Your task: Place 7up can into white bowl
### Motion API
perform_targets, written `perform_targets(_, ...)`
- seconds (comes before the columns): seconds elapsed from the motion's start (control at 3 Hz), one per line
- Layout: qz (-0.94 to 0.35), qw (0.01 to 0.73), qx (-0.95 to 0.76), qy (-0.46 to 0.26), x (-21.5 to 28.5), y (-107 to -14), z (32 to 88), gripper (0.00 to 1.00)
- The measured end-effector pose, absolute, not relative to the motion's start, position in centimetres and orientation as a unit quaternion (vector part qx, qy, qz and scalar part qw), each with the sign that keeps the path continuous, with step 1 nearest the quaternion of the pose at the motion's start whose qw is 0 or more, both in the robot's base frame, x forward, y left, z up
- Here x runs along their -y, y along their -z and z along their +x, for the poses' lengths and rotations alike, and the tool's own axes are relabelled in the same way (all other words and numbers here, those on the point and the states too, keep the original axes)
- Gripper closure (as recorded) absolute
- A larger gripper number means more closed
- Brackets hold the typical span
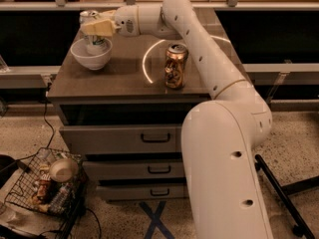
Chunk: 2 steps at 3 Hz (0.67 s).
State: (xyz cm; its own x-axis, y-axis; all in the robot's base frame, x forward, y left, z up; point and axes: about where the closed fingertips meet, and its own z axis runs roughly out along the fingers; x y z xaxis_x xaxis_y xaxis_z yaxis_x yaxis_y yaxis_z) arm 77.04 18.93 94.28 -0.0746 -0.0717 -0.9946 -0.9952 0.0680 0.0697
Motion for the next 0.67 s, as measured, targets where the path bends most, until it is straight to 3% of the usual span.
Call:
perform_targets(0.33,-0.484,0.477,-0.551,-0.484,-19.29,-94.20,76.95,0.05)
perform_targets(0.67,-0.485,0.476,-0.551,-0.485,-19.50,-94.15,76.89,0.00)
